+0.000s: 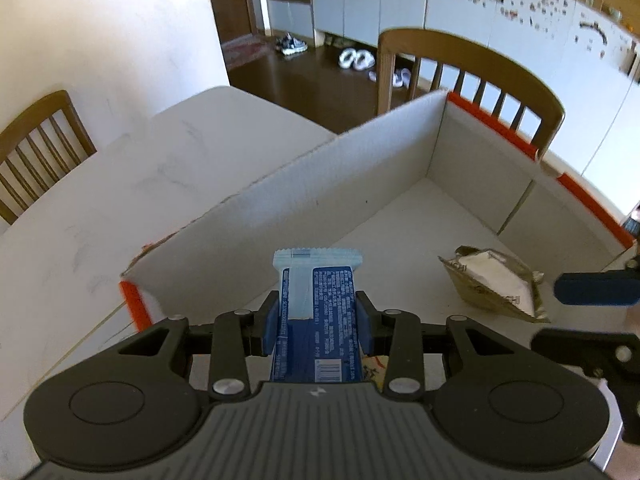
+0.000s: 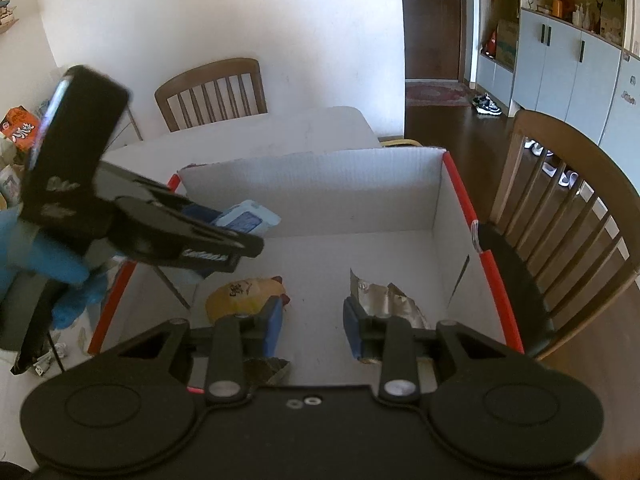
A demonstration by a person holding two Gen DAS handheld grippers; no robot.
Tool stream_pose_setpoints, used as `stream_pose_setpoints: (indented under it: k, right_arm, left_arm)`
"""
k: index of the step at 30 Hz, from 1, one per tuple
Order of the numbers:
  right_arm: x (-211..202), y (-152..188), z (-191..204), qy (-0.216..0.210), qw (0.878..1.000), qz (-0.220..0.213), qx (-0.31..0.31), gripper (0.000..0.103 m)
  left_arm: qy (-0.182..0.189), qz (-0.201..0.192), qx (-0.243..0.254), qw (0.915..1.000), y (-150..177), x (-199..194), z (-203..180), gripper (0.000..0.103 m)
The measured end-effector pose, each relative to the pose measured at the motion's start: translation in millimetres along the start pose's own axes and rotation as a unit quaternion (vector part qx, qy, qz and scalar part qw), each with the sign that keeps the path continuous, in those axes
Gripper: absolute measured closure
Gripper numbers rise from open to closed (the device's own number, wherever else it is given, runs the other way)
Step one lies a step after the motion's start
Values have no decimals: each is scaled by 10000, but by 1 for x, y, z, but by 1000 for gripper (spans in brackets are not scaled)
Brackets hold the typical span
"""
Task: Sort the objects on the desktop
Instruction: 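Lower the blue box into the shoebox with the left tool while the right tool releases the black bag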
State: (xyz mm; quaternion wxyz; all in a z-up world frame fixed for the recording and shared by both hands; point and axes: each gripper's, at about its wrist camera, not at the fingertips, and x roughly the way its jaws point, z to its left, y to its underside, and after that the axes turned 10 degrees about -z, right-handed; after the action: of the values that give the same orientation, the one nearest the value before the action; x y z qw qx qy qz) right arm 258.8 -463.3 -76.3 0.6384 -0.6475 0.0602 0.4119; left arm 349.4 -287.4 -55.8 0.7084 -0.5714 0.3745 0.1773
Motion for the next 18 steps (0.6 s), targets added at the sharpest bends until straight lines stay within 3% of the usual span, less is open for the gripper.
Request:
stream_pose_setpoints:
  k: [8,16,18]
  right_arm:
    - [1,5,-2,18,10000,83,24,70]
    - [0,6,-4,7,9999,128,41,69]
    - [-1,5,-3,9,9999,128,31,68]
  left_arm:
    - [-336,530,560,9965,-1,34,-10,66]
    - [-195,816,622,9945,1,41,-11,63]
    - [-217,814,633,9944,2,39,-11,58]
